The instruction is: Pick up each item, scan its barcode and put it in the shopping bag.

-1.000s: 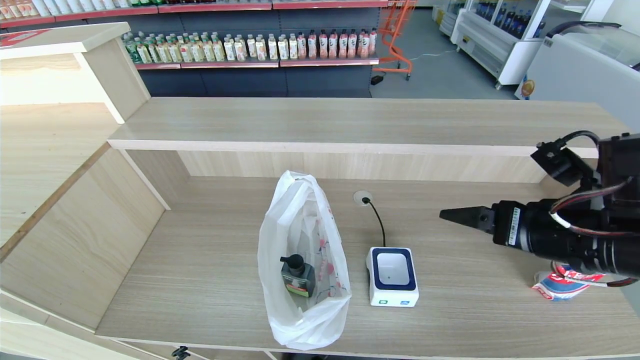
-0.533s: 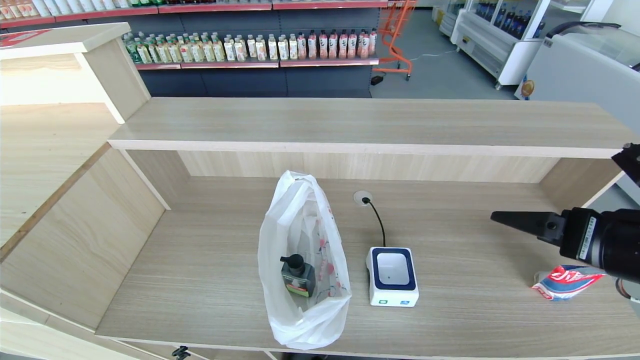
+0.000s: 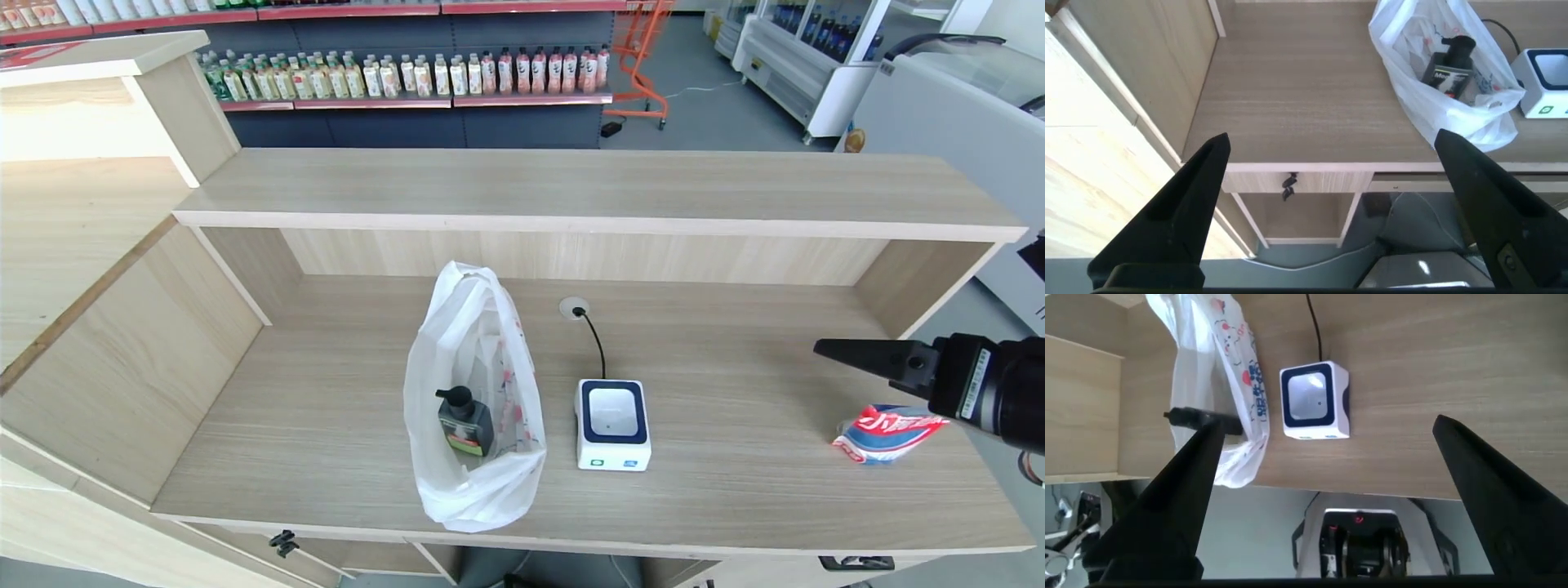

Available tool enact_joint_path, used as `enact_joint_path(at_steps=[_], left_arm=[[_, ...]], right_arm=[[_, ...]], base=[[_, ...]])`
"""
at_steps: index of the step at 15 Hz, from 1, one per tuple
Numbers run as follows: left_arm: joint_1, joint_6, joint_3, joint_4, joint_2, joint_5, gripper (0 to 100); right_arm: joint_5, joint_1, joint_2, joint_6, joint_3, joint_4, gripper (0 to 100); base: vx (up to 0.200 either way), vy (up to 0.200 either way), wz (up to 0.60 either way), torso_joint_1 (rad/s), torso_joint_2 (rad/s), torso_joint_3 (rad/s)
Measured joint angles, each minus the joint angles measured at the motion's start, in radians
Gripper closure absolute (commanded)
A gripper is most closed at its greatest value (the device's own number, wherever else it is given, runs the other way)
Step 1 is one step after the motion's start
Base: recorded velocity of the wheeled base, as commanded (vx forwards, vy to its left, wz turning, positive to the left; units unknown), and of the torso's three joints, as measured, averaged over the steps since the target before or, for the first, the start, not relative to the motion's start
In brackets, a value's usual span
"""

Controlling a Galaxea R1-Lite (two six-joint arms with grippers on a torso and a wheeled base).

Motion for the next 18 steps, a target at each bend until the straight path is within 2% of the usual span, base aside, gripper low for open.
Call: enact_joint_path(at_steps=[2,5,8,10,14,18], left_arm=[[-0.001,0.000,0.000,0.000,0.000,0.000,0],[-0.003,0.001,0.000,0.000,0.000,0.000,0],[-0.002,0.001,0.000,0.000,0.000,0.000,0],[-0.001,0.001,0.000,0.000,0.000,0.000,0],[-0.001,0.001,0.000,0.000,0.000,0.000,0],[0.000,0.001,0.000,0.000,0.000,-0.001,0]], right_arm=[[0.001,0.002,0.001,0.000,0.001,-0.001,0],[0.001,0.000,0.001,0.006,0.001,-0.001,0],[-0.001,-0.030,0.031,0.131,-0.040,0.000,0],[-0.009,-0.090,0.086,0.232,-0.101,0.058,0],[-0.021,-0.206,0.213,0.413,-0.251,0.259,0],[-0.046,-0.273,0.369,0.466,-0.305,0.271,0]], base=[[0.000,0.000,0.00,0.000,0.00,0.000],[0.000,-0.200,0.00,0.004,0.00,0.004],[0.000,-0.200,0.00,0.001,0.00,0.009],[0.000,-0.200,0.00,0.010,0.00,0.000],[0.000,-0.200,0.00,0.002,0.00,0.002],[0.000,0.000,0.00,0.000,0.00,0.000]])
